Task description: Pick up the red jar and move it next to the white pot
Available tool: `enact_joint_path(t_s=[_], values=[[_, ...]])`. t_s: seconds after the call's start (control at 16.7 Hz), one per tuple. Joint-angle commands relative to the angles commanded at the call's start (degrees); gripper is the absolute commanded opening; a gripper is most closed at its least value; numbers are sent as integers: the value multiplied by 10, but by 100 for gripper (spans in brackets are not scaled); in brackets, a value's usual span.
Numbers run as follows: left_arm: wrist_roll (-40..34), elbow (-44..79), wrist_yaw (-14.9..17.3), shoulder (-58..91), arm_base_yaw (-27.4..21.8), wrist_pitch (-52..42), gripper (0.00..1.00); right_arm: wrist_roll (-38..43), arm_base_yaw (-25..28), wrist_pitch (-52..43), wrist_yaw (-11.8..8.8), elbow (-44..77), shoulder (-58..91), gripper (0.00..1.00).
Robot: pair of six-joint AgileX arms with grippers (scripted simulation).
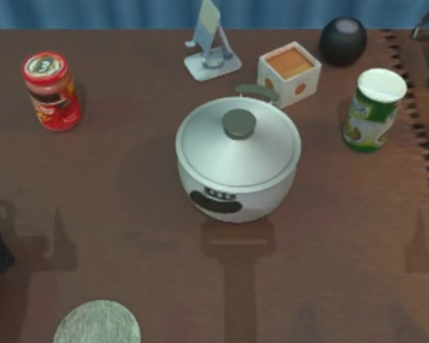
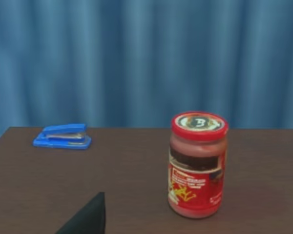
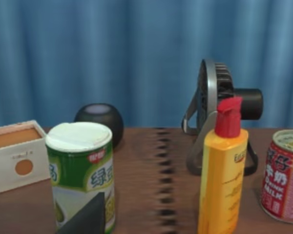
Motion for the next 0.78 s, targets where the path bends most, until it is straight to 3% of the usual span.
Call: enact_joint_path(t_s=[0.36, 0.78], values=[[6, 39, 9, 50, -3, -37, 100, 0, 0, 0, 0, 0, 0, 100], [35, 246, 43, 305, -17, -209, 100, 0, 0, 0, 0, 0, 0, 100]])
